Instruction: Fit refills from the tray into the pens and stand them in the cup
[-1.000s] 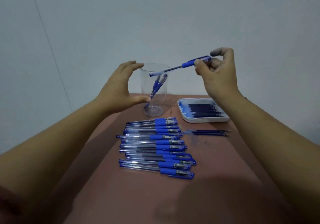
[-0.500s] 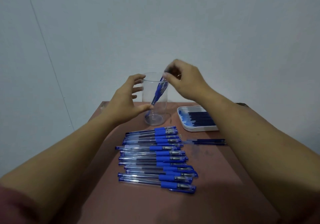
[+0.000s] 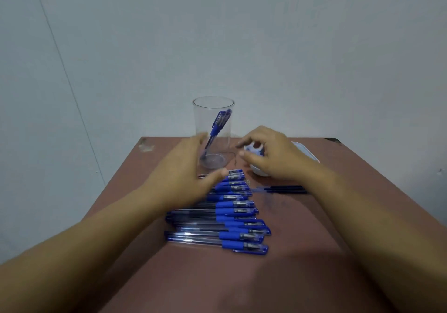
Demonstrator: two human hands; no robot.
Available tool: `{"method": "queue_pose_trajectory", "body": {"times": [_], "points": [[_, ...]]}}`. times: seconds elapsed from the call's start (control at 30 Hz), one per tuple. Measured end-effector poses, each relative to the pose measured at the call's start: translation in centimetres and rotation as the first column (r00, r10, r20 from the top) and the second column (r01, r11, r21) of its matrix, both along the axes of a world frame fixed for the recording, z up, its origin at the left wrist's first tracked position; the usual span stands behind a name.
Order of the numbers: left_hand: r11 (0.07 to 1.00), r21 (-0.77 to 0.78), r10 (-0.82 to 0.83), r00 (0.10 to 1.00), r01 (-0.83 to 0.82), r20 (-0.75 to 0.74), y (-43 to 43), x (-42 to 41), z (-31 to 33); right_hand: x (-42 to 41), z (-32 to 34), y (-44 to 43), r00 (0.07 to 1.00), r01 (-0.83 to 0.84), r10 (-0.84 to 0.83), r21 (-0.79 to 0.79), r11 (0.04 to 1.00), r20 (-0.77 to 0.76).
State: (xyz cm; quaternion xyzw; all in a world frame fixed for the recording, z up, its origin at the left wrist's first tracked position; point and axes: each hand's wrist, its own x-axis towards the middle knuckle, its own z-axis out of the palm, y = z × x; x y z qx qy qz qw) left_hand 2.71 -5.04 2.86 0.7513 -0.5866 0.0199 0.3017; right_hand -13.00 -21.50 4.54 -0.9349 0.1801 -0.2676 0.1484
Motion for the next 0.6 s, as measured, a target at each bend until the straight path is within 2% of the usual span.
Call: {"method": "queue_pose_trajectory", "body": {"times": [0.1,0.17,0.37,0.53,0.6], "points": [[0.975,0.216,-0.074,0.991,0.047,0.115,2.0,-2.0,-1.8,-0.6,-1.9,-0.1,0.988,-0.029,0.029,-0.003,1.000,-0.151],[0.956,0.291,-0.087,0.981,0.034,0.172,2.5,-2.3,-3.1,-0.5,-2.3,-0.1,0.977,-0.037,0.029,-0.032,0.999,-0.210],[0.954,0.300,-0.075,0.981,0.019,0.179,2.6,-2.3,-4.1,0.2,-2.9,-0.4,0.948,-0.025,-0.038,-0.193,0.981,-0.316],[0.955,0.295,-0.067,0.984,0.016,0.164,2.6,-2.4,-4.1,0.2,-2.9,-0.4,0.959,-0.038,-0.025,-0.216,0.976,-0.281],[0.962,0.274,-0.065,0.986,0.021,0.154,2.6,-2.4,-4.1,0.1,-2.9,-0.1,0.965,-0.032,-0.015,-0.176,0.984,-0.262]]}}
